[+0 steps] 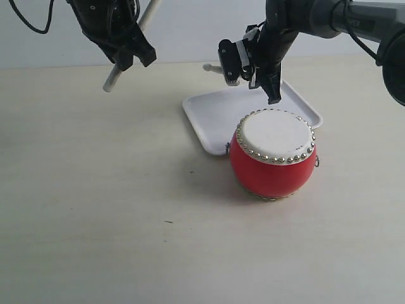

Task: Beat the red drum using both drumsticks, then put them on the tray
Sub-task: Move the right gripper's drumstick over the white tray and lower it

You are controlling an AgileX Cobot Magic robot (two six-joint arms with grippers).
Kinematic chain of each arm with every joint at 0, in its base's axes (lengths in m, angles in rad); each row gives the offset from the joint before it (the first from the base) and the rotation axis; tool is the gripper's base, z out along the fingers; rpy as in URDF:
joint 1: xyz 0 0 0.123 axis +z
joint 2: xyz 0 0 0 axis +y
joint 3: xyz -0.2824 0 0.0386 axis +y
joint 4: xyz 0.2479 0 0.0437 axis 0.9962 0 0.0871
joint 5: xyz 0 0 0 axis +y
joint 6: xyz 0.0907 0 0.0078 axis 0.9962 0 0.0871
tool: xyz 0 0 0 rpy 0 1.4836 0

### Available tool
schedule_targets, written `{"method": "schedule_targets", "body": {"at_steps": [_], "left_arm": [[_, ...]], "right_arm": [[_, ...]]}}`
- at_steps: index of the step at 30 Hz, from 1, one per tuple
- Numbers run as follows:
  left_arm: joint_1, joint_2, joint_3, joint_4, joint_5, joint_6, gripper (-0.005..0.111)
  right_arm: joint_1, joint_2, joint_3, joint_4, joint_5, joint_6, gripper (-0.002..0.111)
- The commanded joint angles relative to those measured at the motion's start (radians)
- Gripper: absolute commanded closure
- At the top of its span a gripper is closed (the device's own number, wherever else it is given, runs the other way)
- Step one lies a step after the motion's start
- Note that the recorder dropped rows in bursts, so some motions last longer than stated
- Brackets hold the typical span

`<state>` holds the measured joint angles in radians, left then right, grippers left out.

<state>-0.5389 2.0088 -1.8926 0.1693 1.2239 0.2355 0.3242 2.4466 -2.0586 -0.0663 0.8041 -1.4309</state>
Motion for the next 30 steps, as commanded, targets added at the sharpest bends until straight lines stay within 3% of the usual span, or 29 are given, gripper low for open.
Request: {"method": "schedule_targets", "body": {"at_steps": [1,30], "left_arm": [[0.003,-0.014,0.002,-0.008,-0.003,-0.003,0.107],[0.003,-0.014,0.002,-0.02,-0.003,-0.001,0.107]], "right_arm": [[0.001,0.002,-0.007,0.008,-0.013,-0.007,0.108],[0.001,0.042,-0.007,0.008,-0.074,0.001,0.108]]}}
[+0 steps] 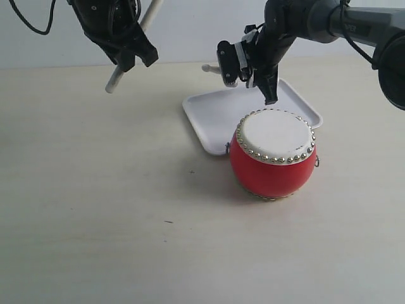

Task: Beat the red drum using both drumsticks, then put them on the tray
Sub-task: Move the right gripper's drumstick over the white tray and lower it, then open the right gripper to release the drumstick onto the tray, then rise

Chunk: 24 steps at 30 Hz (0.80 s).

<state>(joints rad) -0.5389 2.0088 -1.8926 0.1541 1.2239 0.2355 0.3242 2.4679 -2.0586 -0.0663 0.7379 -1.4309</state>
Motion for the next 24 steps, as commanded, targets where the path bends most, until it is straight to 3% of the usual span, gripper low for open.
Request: {"method": "schedule_targets", "body": {"at_steps": [1,8,18,24], "left_arm": [[0.003,-0.014,0.002,-0.005,-0.003,0.002,0.107],[0.003,-0.014,0.002,-0.005,-0.003,0.016,0.107],[0.003,-0.014,0.002,-0.005,-0.003,0.016,0.107],[0.003,-0.014,0.002,-0.005,-0.003,0.016,0.107]], "right_arm": [[0.001,0.023,-0.007,0.008,-0.008,0.001,0.108],[0.001,0.023,-0.007,0.008,-0.008,0.001,0.108],[0.001,0.023,-0.007,0.004,-0.006,0.001,0.072],[0.001,0.023,-0.007,0.004,-0.008,0.001,0.069]]}}
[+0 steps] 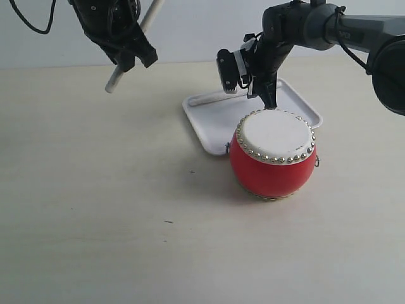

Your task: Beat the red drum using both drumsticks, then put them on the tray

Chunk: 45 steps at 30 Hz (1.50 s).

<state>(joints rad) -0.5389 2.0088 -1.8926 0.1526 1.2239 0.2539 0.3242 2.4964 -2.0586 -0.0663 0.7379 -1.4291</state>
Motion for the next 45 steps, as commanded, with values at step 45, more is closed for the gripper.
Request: {"method": "schedule_targets", "body": {"at_steps": [45], "left_arm": [[0.419,-0.01,0.301,-1.304,-0.003,1.024,0.107]], "right_arm": [[-0.001,-0.284,-0.033,1.269,0.483,0.289,0.069]]}}
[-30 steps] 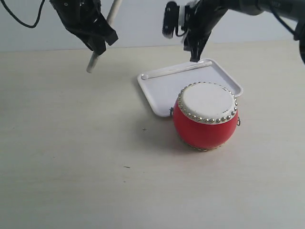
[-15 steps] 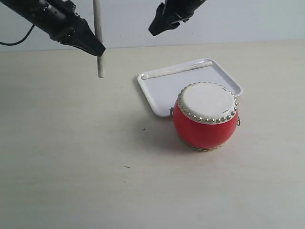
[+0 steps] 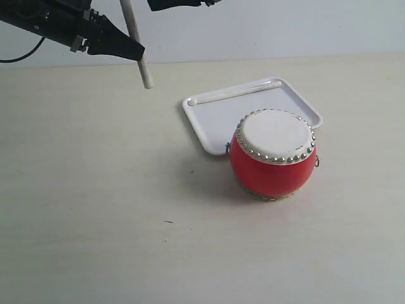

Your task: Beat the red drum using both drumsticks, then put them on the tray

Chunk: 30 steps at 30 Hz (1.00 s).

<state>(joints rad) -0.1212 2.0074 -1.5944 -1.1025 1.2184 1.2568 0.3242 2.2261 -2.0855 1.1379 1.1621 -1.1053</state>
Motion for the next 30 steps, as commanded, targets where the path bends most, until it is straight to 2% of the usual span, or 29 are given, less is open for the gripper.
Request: {"method": "schedule_targets", "body": {"at_steps": [1,9,19,27,29,30], "left_arm": [[0.002,-0.009,0.003,-0.062,0.003,0.022,0.107],[-0.01,-0.009,0.003,-0.095,0.003,0.023,0.107],[-0.081,-0.009,0.003,-0.099,0.003,0.044,0.107],[-0.086,-0.009,0.003,-0.138,0.003,0.044,0.107],[-0.086,-0.009,0.003,-0.138,0.003,0.044,0.107],[-0.086,-0.009,0.003,-0.138,0.003,0.044,0.107]], "right_arm": [[-0.001,-0.014,-0.006,0.079,0.059,-0.043,0.069],[0.001,-0.014,-0.006,0.09,0.059,-0.045,0.069],[0.001,-0.014,-0.004,0.09,0.059,-0.045,0.069],[0.001,-0.014,-0.004,0.019,0.059,0.01,0.07],[0.001,-0.014,-0.004,0.014,0.059,0.01,0.074],[0.001,-0.014,-0.004,0.014,0.059,0.011,0.082]]}}
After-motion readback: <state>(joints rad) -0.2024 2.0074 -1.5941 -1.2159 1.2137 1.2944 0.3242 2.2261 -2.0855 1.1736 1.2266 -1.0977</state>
